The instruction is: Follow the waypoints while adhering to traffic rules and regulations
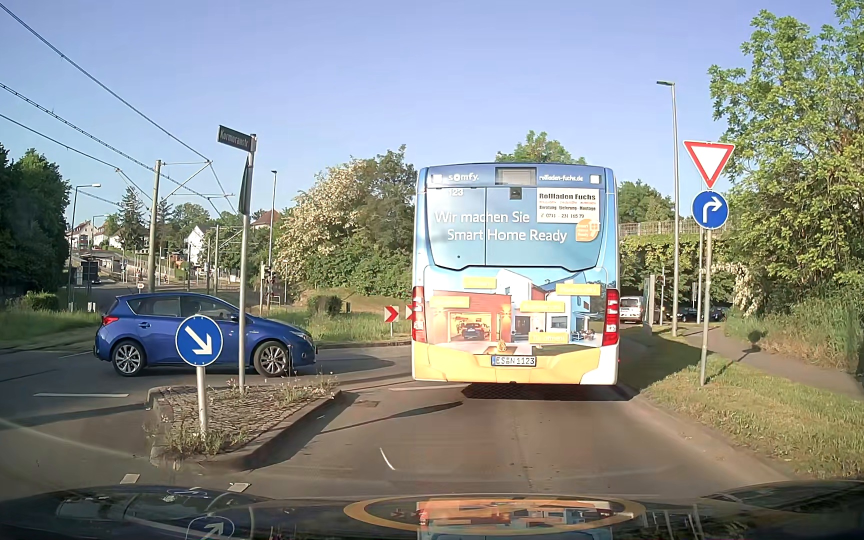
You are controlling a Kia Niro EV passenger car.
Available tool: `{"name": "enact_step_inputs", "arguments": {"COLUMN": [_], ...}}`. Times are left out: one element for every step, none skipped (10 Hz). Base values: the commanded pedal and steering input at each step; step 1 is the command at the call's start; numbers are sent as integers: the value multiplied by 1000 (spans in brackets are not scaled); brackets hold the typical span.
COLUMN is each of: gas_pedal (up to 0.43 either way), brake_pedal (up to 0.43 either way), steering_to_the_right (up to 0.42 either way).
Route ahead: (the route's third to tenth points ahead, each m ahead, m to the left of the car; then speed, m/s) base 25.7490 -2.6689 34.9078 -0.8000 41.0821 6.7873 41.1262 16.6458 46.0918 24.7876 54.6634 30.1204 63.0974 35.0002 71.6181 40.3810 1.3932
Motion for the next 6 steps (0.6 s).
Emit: {"name": "enact_step_inputs", "arguments": {"gas_pedal": [0, 0, 0, 0, 0, 0], "brake_pedal": [12, 12, 12, 12, 12, 12], "steering_to_the_right": [32, 32, 32, 32, 32, 32]}}
